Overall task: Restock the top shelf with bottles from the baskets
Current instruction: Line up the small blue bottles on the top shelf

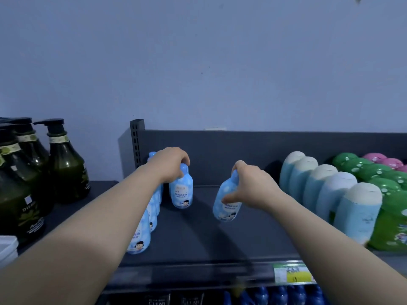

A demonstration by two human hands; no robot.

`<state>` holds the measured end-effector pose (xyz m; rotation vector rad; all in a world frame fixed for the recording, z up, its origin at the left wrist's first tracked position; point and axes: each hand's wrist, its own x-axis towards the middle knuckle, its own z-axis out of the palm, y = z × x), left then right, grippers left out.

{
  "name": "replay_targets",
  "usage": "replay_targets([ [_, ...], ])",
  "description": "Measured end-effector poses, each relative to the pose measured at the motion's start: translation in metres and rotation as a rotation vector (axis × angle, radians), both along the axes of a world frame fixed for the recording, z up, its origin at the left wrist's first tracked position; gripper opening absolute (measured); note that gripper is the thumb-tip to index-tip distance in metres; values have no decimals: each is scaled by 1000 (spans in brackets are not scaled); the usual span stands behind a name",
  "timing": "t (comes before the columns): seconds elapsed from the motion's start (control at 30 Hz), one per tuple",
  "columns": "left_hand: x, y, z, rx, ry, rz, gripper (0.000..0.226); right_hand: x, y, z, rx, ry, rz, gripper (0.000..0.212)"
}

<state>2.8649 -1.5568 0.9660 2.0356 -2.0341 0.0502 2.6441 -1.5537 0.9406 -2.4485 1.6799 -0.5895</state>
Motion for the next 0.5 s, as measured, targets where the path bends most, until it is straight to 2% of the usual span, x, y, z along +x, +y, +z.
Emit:
replay_targets([
  [0.5,20,-36,-10,132,-23,64,30,32,-32,-10,15,74,27,60],
])
